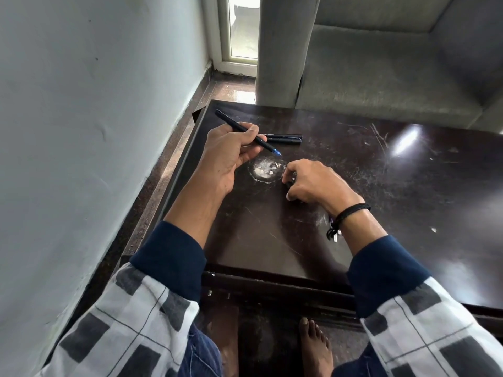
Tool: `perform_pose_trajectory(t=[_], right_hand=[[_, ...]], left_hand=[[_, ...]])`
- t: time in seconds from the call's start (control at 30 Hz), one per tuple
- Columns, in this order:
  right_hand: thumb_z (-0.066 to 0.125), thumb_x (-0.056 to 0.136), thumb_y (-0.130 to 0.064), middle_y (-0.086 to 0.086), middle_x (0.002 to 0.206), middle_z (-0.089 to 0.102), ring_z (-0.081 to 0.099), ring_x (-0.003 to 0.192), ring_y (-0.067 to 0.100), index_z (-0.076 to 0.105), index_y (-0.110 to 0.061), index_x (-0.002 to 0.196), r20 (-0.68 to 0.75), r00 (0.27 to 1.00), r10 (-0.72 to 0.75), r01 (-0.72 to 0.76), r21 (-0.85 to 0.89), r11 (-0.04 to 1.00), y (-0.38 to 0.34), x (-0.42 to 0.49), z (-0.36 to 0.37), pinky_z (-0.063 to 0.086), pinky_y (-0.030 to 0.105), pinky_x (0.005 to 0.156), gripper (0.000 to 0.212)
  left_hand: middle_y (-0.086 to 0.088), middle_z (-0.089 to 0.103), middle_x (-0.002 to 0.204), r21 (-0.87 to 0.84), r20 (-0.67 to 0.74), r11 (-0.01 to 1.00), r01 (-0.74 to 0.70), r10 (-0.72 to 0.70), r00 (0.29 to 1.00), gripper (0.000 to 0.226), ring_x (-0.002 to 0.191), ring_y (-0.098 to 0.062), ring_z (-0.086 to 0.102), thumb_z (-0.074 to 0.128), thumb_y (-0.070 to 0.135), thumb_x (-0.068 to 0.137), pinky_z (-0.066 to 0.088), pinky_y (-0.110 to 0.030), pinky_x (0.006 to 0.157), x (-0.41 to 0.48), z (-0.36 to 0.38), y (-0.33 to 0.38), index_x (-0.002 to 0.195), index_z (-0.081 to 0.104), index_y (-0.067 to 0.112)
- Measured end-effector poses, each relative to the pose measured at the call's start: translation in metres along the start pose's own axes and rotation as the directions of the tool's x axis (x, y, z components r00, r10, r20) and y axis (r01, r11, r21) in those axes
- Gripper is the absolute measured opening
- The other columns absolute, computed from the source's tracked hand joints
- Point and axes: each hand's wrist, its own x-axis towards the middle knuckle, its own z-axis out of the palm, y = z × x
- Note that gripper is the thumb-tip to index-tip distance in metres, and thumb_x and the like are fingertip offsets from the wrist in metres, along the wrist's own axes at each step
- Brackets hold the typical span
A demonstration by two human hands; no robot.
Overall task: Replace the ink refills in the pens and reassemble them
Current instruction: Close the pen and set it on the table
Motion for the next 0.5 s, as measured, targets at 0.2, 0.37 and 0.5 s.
perform_pose_trajectory(t=[0.2,0.37,0.5], right_hand=[[0.087,0.072,-0.026,-0.004,0.09,0.07,0.07,0.09,0.022,0.07,-0.03,0.094,-0.071,0.997,0.029,-0.016,0.169,0.985,0.015,0.001,-0.018,0.059,0.04,0.084,0.028],[0.09,0.071,-0.031,-0.004,0.097,0.07,0.068,0.098,0.024,0.066,-0.03,0.093,-0.008,0.999,0.032,-0.031,0.028,0.999,0.008,0.0,-0.007,0.051,0.033,0.082,0.032],[0.079,0.075,-0.022,-0.002,0.099,0.071,0.068,0.097,0.025,0.068,-0.032,0.094,-0.038,0.999,0.008,-0.007,0.029,1.0,-0.001,-0.001,-0.005,0.05,0.031,0.079,0.024]], left_hand=[[-0.011,0.077,0.087,-0.004,-0.006,1.0,-0.006,0.006,1.0,0.005,0.093,-0.02,0.076,0.068,0.007,0.093,0.061,-0.027,0.08,0.0,0.0,0.001,0.091,0.067,0.011],[-0.01,0.077,0.087,-0.003,0.001,1.0,-0.001,0.001,1.0,0.006,0.09,-0.018,0.076,0.067,0.007,0.093,0.061,-0.027,0.08,-0.001,0.001,0.001,0.091,0.067,0.012],[-0.011,0.077,0.087,0.004,-0.004,1.0,0.013,-0.013,1.0,0.005,0.089,-0.02,0.076,0.067,0.008,0.093,0.061,-0.028,0.077,0.0,0.0,0.0,0.091,0.067,0.012]])
